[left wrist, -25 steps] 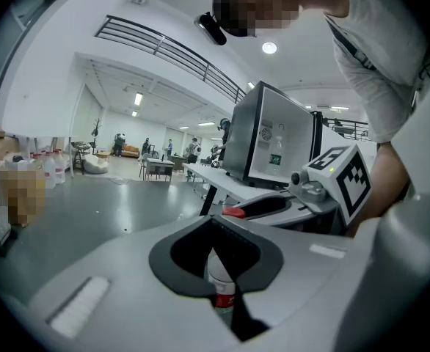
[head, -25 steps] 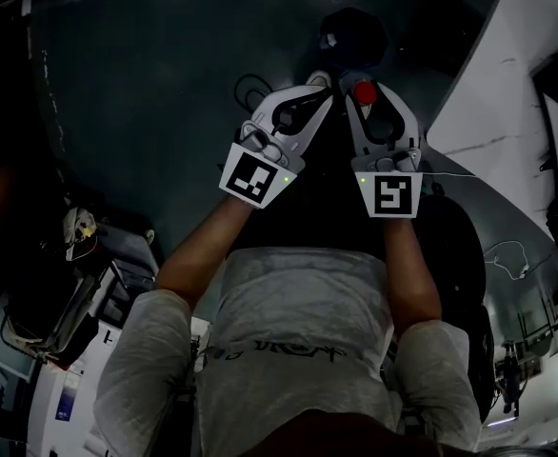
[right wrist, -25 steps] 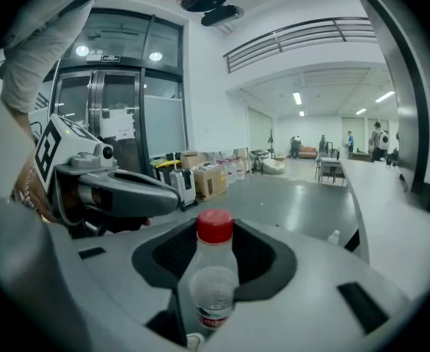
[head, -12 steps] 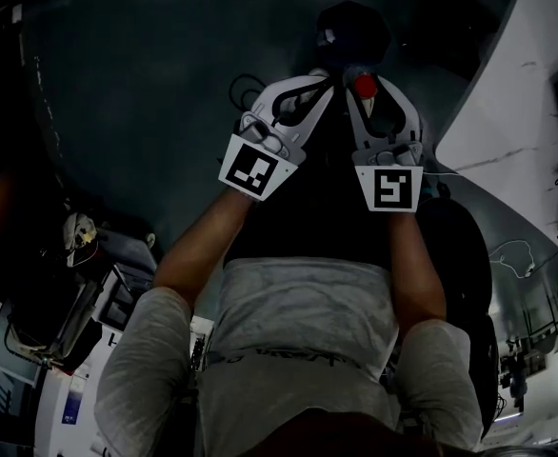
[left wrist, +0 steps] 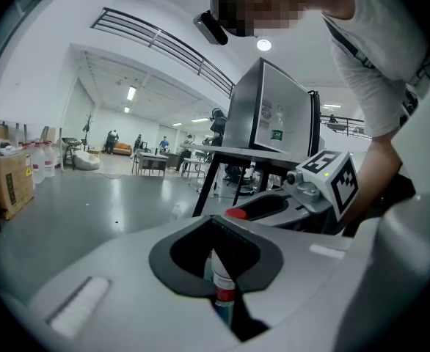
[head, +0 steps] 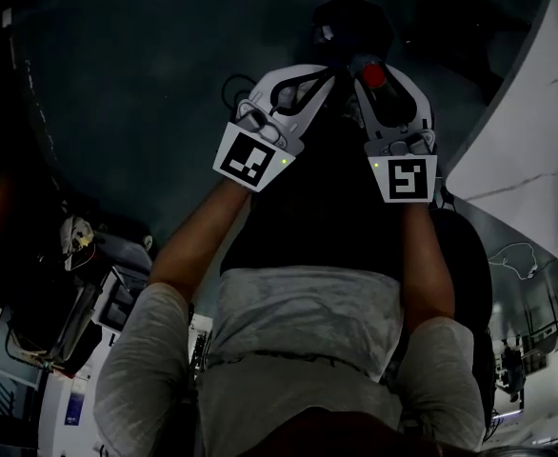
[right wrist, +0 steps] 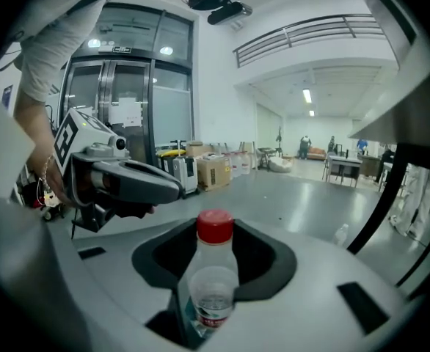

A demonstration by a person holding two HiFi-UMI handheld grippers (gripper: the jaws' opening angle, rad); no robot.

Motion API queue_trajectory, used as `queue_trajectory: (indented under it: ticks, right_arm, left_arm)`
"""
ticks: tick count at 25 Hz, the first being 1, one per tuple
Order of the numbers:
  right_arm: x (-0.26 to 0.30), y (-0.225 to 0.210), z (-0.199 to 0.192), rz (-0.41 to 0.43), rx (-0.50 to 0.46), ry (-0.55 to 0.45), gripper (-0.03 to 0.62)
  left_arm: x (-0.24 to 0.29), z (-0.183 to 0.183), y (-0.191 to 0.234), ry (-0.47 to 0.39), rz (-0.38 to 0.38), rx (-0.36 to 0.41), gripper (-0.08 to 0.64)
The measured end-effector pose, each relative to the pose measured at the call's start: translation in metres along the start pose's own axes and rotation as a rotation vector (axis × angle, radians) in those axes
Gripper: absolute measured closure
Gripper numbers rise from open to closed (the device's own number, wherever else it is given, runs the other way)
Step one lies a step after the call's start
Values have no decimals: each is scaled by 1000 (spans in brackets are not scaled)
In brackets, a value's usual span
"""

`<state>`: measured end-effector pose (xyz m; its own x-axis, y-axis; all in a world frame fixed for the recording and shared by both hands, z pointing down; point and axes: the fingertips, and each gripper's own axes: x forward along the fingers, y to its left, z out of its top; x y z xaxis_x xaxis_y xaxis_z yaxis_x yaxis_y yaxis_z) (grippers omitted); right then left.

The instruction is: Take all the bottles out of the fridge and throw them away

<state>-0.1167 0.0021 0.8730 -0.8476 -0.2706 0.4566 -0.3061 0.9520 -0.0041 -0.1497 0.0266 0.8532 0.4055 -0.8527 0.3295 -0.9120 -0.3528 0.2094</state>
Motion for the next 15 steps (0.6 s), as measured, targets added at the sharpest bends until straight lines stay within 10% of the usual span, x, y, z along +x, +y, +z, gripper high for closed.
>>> queue_trajectory:
  ticks: [15]
  right_arm:
    - [41,-11,-61,106,18,0,439]
  left_arm:
    - [37,-61,20,9,-49,5,552]
